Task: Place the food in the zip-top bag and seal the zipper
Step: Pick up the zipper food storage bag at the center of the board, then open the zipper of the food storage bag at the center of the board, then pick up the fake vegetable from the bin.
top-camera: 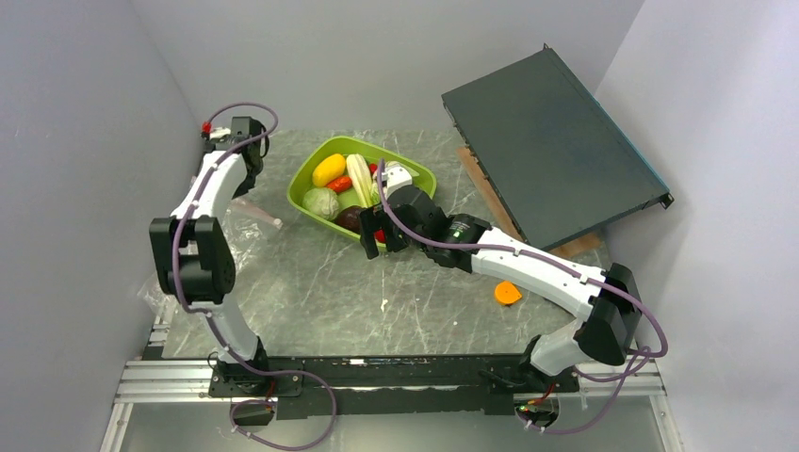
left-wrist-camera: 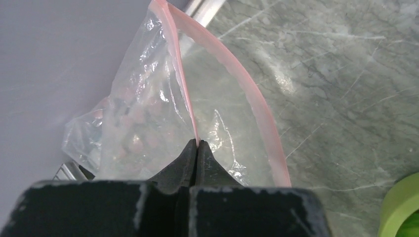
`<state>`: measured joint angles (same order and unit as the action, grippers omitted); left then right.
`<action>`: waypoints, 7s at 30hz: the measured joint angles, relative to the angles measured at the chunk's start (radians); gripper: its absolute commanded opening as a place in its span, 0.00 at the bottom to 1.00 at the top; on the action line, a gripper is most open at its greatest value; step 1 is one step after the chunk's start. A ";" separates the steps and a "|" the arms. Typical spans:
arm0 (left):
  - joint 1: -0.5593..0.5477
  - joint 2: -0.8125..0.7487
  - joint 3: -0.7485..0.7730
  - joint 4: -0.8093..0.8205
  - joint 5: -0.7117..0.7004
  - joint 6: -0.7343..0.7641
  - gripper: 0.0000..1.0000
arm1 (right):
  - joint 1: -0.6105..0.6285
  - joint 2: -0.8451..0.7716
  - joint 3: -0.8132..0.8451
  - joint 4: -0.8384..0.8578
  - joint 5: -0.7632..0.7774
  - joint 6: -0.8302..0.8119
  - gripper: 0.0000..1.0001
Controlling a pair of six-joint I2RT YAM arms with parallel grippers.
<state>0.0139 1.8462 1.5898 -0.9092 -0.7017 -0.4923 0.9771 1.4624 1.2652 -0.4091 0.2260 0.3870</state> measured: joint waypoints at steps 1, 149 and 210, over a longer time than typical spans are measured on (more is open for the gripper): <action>-0.005 -0.030 -0.013 0.003 -0.013 0.000 0.00 | 0.000 0.000 0.000 0.000 0.000 0.000 1.00; -0.356 -1.156 -0.841 0.187 0.311 0.375 0.00 | -0.134 0.871 0.776 0.059 0.232 -0.163 0.49; -0.356 -1.149 -0.841 0.190 0.312 0.375 0.00 | -0.172 0.901 0.674 0.185 0.330 -0.241 0.00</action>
<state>-0.3420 0.6968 0.7490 -0.7193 -0.3901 -0.1169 0.8047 2.3634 1.9396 -0.2241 0.5560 0.1455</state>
